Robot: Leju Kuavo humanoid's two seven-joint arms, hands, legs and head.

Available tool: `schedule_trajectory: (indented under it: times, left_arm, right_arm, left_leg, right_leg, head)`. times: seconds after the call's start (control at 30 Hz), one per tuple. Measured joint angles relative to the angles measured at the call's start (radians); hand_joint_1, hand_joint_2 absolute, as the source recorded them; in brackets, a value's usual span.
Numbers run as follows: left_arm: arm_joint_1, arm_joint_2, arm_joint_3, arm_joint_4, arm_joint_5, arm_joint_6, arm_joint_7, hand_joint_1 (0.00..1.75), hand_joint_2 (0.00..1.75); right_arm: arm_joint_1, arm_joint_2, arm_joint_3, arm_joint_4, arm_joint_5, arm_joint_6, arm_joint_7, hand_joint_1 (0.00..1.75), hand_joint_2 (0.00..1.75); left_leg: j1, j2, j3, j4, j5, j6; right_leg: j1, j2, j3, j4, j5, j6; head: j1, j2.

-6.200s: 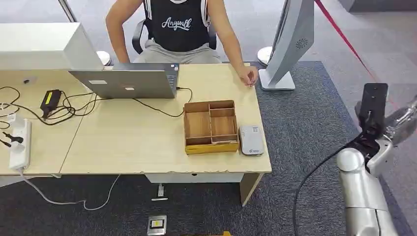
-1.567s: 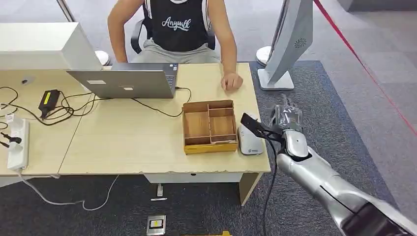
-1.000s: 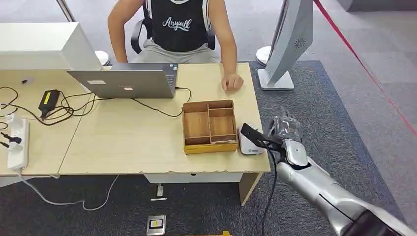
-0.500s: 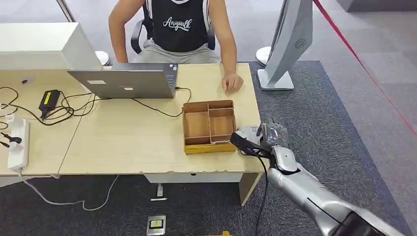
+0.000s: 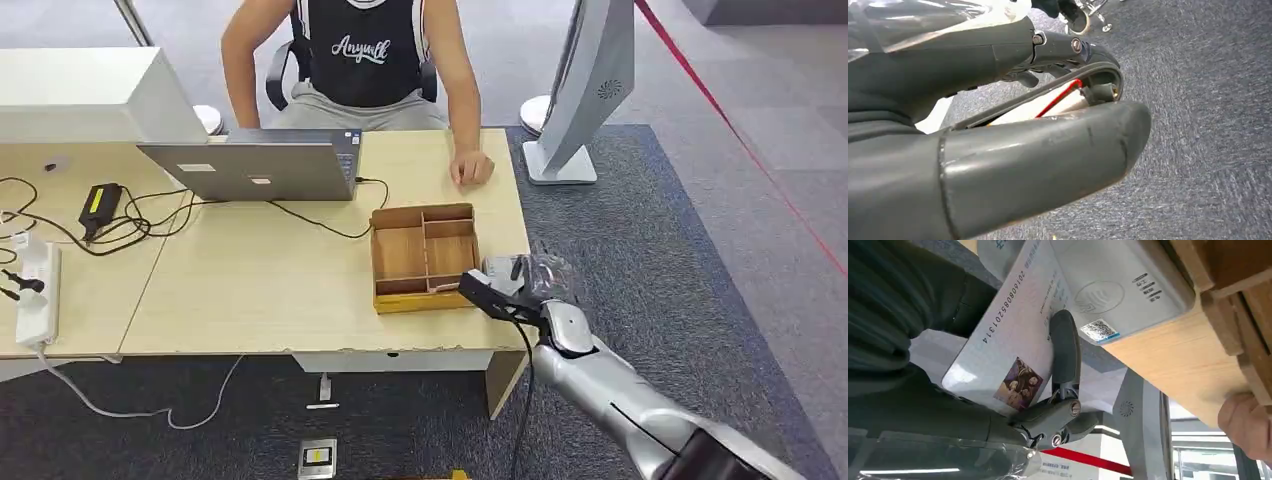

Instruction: Pass the card to the sensor for recognition and then transmit it.

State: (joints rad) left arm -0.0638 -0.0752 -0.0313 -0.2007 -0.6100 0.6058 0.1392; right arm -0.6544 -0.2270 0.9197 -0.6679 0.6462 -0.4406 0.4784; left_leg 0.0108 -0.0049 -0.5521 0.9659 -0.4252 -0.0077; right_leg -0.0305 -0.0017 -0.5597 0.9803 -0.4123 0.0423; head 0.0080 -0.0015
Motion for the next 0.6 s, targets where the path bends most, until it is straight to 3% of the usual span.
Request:
schedule_trajectory:
  times: [0.43, 0.6]
  left_arm:
    - [0.0, 0.0, -0.008, 0.0, 0.008, -0.001, 0.01, 0.0, 0.0]
    - [0.003, 0.0, -0.015, 0.0, 0.013, -0.001, 0.009, 0.0, 0.0]
  right_arm:
    - [-0.018, 0.024, 0.0, 0.035, -0.01, -0.015, 0.0, 1.75, 1.75]
    - [-0.034, 0.008, -0.005, 0.03, -0.022, -0.036, 0.036, 1.75, 1.75]
  left_leg:
    - [0.0, 0.0, 0.002, 0.0, 0.0, 0.0]
    - [0.0, 0.0, 0.002, 0.0, 0.001, 0.0]
  right_leg:
    - [0.0, 0.0, 0.003, 0.0, 0.0, -0.001]
    - [0.0, 0.0, 0.002, 0.0, 0.001, 0.0]
  head:
    - [0.0, 0.0]
    - [0.0, 0.0]
